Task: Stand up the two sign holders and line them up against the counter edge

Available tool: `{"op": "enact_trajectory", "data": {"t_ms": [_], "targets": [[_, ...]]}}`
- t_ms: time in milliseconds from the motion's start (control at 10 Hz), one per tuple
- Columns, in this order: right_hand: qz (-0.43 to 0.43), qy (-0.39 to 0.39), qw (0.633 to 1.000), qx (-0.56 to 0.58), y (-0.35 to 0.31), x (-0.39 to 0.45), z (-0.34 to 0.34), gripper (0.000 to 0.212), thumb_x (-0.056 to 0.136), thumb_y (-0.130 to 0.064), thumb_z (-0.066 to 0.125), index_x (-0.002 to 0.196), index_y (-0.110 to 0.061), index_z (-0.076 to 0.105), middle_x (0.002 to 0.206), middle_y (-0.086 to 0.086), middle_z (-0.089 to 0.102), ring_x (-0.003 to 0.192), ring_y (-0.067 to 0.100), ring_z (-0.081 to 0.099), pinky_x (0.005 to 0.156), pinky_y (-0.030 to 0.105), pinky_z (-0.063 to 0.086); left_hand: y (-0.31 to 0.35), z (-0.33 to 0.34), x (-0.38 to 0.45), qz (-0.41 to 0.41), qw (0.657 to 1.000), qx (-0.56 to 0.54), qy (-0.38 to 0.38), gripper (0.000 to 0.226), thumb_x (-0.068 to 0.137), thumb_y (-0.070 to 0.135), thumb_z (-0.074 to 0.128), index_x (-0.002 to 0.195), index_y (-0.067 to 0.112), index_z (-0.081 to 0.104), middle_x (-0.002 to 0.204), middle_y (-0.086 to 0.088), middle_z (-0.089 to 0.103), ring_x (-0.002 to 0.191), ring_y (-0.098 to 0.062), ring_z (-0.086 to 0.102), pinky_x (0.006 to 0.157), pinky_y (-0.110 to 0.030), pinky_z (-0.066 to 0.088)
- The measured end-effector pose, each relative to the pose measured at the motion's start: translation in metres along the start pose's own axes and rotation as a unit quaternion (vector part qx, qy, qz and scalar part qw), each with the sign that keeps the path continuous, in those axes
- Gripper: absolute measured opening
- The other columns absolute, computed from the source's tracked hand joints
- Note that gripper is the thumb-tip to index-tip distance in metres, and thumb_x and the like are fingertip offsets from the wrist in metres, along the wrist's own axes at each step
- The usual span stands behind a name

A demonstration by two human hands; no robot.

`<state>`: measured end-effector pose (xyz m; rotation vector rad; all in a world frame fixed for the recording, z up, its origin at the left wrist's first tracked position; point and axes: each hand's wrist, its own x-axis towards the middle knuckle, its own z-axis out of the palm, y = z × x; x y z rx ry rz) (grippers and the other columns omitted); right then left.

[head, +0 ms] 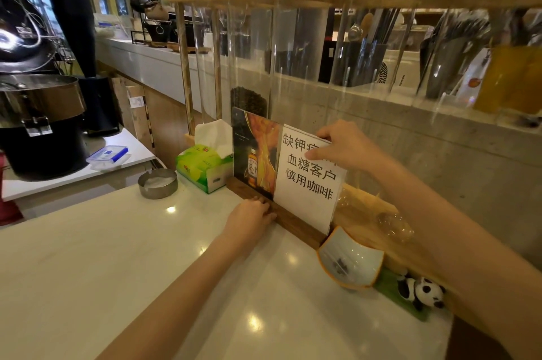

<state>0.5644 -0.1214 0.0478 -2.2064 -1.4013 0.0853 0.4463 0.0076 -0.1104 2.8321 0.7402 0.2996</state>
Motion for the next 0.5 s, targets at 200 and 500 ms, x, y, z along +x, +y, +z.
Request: {"op": "enact_trajectory", "data": {"t_ms": [200, 500], "targets": [[-0.008, 0.041, 0.998, 0.035, -0.005, -0.004, -0.008, 0.045, 0.078, -0.030, 0.066, 0.116, -0.009, 0.052, 0.114, 0.012, 0.064, 0.090, 0.016, 0.058, 0.070, 0.022, 0.045, -0.005, -0.036, -0.021, 0.018, 0.986, -0.164, -0.029, 0.037, 0.090, 0.033, 0.043, 0.121, 0.015, 0.052, 0.126, -0.008, 0.057, 0.113, -0.021, 0.052, 0.093, -0.030, 0.039], [-0.168, 0.203, 0.958, 0.118, -0.063, -0.038, 0.016, 0.036, 0.083, -0.023, 0.060, 0.117, -0.014, 0.051, 0.114, 0.004, 0.062, 0.105, 0.012, 0.054, 0.085, 0.019, 0.038, -0.025, -0.092, -0.071, -0.020, 0.952, -0.298, 0.064, 0.034, 0.091, 0.039, 0.036, 0.101, 0.020, 0.062, 0.095, -0.003, 0.064, 0.076, -0.013, 0.063, 0.064, -0.029, 0.050]]}}
